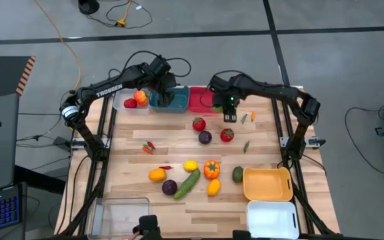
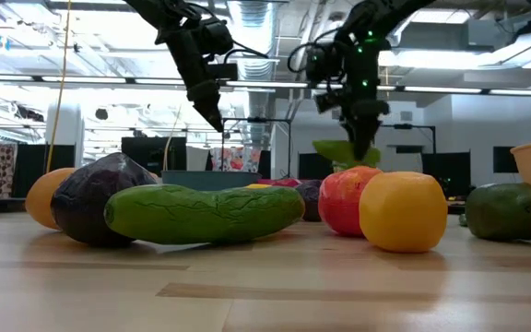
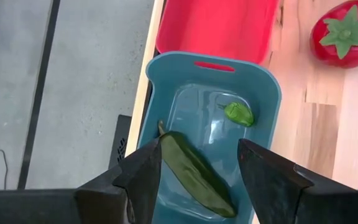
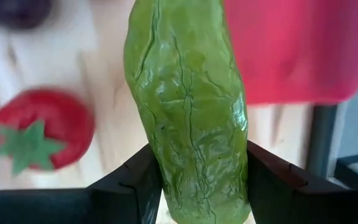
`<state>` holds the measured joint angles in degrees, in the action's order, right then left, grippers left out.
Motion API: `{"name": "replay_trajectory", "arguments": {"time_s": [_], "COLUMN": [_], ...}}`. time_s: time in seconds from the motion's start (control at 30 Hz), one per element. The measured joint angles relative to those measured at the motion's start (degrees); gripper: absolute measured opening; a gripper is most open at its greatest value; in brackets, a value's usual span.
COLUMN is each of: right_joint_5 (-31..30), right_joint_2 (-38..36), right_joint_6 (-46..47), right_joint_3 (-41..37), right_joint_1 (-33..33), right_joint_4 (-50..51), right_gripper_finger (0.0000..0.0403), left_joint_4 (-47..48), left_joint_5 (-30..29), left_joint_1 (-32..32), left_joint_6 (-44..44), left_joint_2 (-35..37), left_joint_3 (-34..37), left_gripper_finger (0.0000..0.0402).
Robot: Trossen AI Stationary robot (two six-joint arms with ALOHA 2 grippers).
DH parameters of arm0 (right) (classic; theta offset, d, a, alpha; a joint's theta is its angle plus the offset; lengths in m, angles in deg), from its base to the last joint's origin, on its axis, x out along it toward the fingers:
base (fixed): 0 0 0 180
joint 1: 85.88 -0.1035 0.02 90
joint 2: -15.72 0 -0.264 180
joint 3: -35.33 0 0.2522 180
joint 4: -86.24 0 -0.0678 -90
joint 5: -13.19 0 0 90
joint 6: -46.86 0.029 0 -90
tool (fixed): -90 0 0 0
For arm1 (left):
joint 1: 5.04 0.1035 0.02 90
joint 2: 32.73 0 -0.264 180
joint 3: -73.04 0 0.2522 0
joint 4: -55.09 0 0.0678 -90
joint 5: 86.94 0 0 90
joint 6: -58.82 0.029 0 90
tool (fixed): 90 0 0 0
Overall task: Sort produce into baskets
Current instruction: Put the cucumber into the red bin, then put the green chili pepper into the blue bin
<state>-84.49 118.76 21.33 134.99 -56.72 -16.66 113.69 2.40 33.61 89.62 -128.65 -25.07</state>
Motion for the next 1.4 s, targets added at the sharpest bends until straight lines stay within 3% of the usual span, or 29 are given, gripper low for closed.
{"name": "replay_trajectory", "arguments": {"time_s": [0.43,0.6,0.8,0.97,1.2,1.4], "right_joint_5": [0.3,0.3,0.3,0.3,0.3,0.3], "right_joint_2": [0.0,0.0,0.0,0.0,0.0,0.0], "right_joint_6": [-0.4,-0.4,-0.4,-0.4,-0.4,-0.4], "right_joint_3": [1.0,1.0,1.0,1.0,1.0,1.0], "right_joint_1": [2.8,3.2,3.2,3.2,3.2,3.2], "right_joint_4": [-23.3,-25.9,-26.0,-26.1,-26.1,-26.1], "right_gripper_finger": [0.0218,0.0219,0.0220,0.0222,0.0266,0.0291], "left_joint_4": [-0.1,0.0,2.3,5.3,3.8,-5.0], "left_joint_5": [0.5,0.7,9.5,10.5,13.1,13.5], "left_joint_1": [-0.8,-1.3,-0.9,-0.7,-0.3,-0.3], "left_joint_6": [0.0,0.1,-0.5,-2.7,-6.3,-10.4], "left_joint_2": [0.0,0.0,4.1,8.0,16.0,24.3], "left_joint_3": [0.0,0.0,0.0,0.3,10.0,20.2], "left_gripper_finger": [0.0199,0.0199,0.0199,0.0199,0.0199,0.0199]}}
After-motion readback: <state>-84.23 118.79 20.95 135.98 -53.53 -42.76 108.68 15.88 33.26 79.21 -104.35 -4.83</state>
